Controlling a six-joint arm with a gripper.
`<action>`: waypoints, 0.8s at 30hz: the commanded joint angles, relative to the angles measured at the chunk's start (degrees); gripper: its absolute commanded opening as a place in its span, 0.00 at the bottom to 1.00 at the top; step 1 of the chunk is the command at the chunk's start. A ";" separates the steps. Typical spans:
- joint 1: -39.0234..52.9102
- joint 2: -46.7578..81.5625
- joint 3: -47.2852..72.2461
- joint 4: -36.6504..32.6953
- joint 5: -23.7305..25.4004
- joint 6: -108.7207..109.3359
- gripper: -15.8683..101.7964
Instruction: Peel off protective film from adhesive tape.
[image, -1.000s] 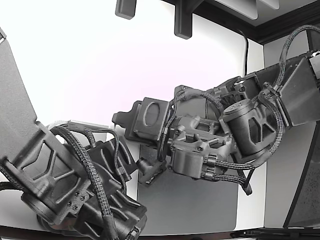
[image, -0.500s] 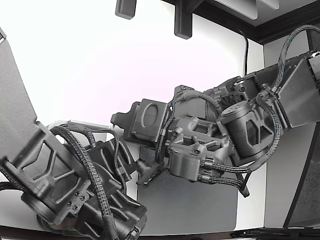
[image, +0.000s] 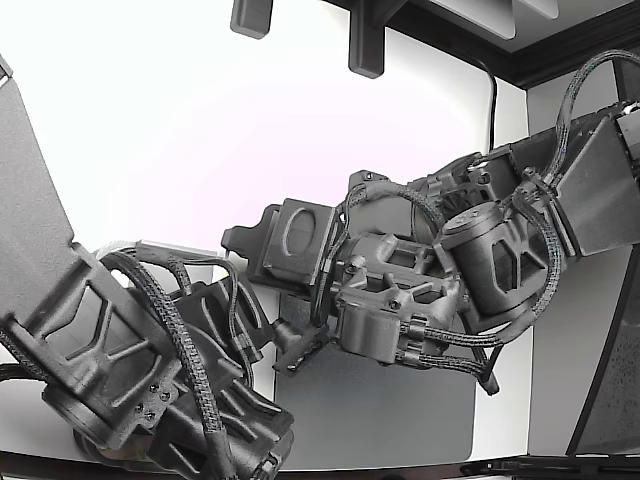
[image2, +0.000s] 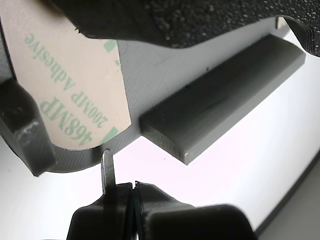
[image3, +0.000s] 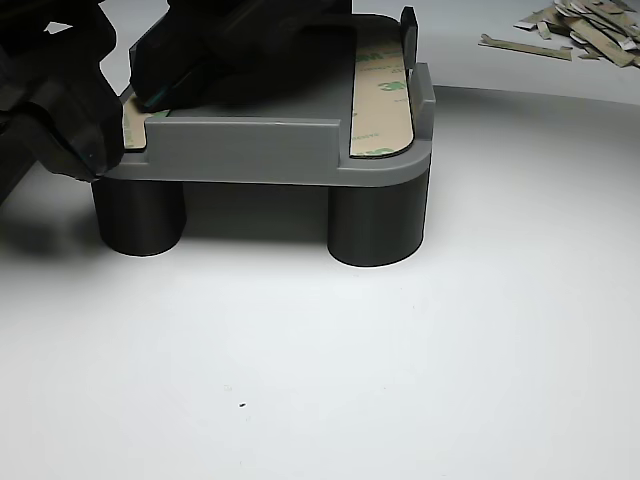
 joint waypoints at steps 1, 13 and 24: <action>-0.35 0.70 -1.76 -0.35 0.18 0.18 0.04; -0.26 0.62 -1.76 -0.70 0.09 0.35 0.04; -0.18 0.53 -1.76 -0.88 0.00 0.53 0.04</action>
